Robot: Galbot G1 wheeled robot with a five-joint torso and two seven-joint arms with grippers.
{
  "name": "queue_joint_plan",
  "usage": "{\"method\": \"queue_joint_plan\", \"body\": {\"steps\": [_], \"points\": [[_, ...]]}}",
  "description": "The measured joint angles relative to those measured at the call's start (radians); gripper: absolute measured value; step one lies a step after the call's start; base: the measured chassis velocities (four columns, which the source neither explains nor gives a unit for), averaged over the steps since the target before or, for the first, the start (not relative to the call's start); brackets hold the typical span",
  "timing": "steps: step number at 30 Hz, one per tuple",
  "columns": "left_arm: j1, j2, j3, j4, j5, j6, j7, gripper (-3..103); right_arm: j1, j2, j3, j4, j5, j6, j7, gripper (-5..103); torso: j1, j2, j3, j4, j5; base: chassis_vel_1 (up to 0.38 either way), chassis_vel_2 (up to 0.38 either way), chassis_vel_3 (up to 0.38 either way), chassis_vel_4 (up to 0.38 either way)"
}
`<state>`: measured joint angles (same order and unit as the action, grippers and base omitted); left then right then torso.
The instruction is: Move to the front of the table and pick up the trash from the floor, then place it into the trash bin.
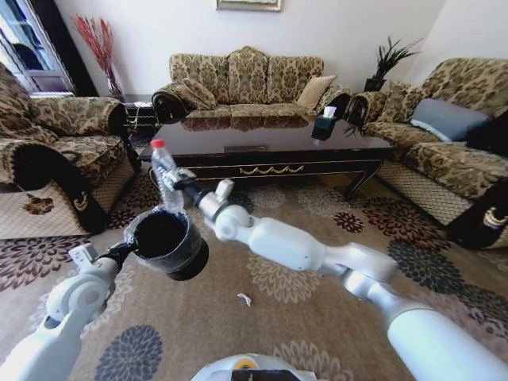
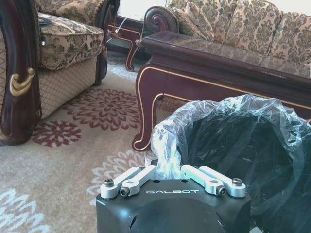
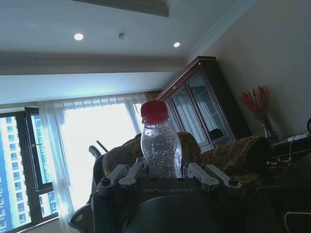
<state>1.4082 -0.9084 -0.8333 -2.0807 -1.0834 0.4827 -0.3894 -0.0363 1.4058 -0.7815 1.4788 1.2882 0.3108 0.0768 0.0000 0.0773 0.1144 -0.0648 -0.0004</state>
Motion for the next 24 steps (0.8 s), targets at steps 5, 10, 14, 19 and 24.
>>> {"method": "queue_joint_plan", "body": {"steps": [5, 10, 14, 19, 24], "points": [[-0.008, 0.010, -0.006, 0.000, -0.011, 0.001, 0.000, 4, -0.018, 0.009, -0.027, -0.023, -0.013, 0.003, -0.004, 27, 0.000, 0.000, 0.000, -0.0003, 0.0002, 0.000, 0.000, 0.000, 0.000], [-0.010, 0.020, -0.011, 0.005, -0.015, 0.001, 0.000, 4, -0.036, -0.007, -0.038, -0.032, -0.033, 0.004, -0.005, 27, 0.000, 0.000, 0.000, -0.0002, 0.0003, 0.000, 0.000, 0.000, 0.000], [-0.015, 0.028, -0.014, 0.008, -0.021, 0.001, 0.001, 4, -0.049, -0.026, -0.039, -0.035, -0.049, 0.009, -0.005, 28, 0.000, 0.000, 0.000, -0.0002, 0.0005, 0.000, 0.000, 0.000, 0.000], [-0.019, 0.029, -0.014, 0.009, -0.023, 0.001, 0.001, 4, -0.073, -0.059, -0.029, -0.017, -0.069, 0.013, -0.001, 50, 0.000, 0.000, 0.000, -0.0002, 0.0005, 0.000, 0.000, 0.000, 0.000], [-0.018, 0.036, -0.020, 0.009, -0.028, 0.001, 0.003, 4, -0.099, -0.099, -0.012, 0.003, -0.100, 0.017, 0.005, 66, 0.000, 0.000, 0.000, -0.0003, 0.0006, 0.000, 0.000, 0.000, 0.000]]}}
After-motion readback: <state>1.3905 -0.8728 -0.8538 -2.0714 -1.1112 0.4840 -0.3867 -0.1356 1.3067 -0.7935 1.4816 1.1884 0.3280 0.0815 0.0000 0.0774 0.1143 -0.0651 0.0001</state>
